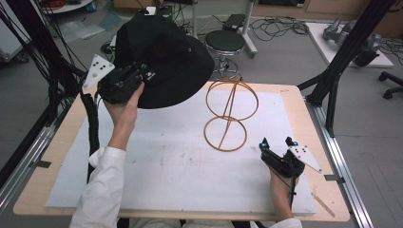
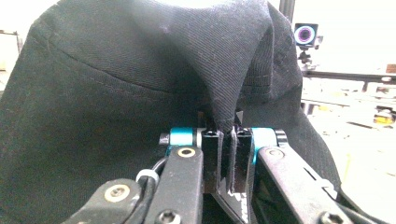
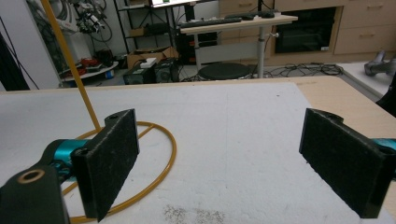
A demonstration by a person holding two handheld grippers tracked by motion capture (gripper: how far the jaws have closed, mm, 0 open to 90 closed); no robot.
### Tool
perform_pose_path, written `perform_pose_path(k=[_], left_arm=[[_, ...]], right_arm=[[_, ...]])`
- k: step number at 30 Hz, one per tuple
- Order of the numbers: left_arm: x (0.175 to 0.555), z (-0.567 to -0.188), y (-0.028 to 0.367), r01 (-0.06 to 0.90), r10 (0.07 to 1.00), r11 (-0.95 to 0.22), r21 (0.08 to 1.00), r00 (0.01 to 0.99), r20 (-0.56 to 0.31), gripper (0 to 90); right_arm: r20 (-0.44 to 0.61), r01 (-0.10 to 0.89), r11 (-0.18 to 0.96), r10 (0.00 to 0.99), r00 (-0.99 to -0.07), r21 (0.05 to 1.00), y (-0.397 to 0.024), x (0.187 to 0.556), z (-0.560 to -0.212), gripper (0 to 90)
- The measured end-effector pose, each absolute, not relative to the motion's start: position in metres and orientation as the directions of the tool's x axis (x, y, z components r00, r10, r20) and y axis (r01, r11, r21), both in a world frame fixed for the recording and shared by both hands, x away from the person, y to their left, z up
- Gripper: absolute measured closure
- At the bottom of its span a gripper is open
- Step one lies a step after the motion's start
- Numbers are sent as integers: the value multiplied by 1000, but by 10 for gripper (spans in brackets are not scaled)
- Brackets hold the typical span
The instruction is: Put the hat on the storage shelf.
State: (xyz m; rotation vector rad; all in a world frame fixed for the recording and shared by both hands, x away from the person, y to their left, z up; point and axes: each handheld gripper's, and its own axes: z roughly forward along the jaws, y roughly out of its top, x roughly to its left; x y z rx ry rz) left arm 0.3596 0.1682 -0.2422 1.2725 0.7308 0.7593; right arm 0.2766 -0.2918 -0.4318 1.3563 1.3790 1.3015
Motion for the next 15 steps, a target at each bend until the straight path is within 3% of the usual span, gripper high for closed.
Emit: perform_pose_path(k=[15], left_arm=[[364,-229,123,-88,724,162,983,687,-58,866]], right_arm=[[123,176,-102,986,-116,979,-292,276,-431,112]])
